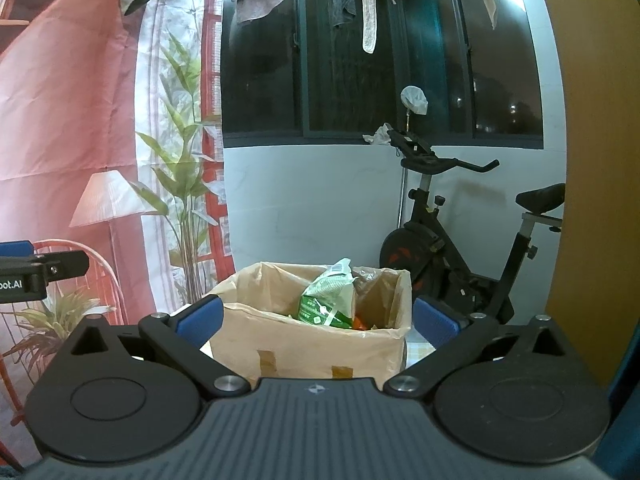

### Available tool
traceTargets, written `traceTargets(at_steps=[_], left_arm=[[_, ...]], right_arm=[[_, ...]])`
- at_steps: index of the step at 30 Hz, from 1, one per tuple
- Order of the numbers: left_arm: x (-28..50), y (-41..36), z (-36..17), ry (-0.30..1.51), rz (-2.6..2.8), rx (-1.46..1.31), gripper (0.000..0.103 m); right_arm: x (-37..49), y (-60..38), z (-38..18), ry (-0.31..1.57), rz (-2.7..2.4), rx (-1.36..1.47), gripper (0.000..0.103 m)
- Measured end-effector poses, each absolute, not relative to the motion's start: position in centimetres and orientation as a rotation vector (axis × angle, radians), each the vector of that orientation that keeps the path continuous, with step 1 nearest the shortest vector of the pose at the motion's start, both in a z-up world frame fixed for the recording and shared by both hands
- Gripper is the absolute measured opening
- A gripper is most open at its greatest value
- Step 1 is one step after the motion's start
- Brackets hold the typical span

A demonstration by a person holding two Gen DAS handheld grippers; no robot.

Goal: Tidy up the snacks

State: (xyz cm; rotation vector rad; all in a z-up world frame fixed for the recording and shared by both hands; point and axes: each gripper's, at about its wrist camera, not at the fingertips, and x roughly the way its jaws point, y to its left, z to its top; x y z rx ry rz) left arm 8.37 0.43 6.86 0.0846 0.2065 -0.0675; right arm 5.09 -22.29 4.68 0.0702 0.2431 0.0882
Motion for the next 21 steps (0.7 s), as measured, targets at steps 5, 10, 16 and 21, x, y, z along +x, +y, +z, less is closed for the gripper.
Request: traceTargets(at_steps=[5, 10, 16, 21], left_arm=[[8.27, 0.43, 6.71, 0.208, -0.071, 0.083, 0.096], [8.27, 0.57, 6.75, 0.209, -0.073, 0.084, 0.096], [8.34, 0.78, 6.74, 0.213, -0.074, 0.083, 0.096], [8.39, 0.82, 6.71, 0.218, -0.076, 0.086, 0.096]], right_arm=[[5.0, -22.28, 4.79, 0.243, 0.086, 0.075, 0.103], [5.0, -22.26, 4.85, 0.244, 0.088, 0.078, 0.103], [4.94, -22.27, 4.89, 0.246, 0.089, 0.077, 0.103], [4.91, -22.28, 4.89, 0.247, 0.09, 0.077, 0.103]])
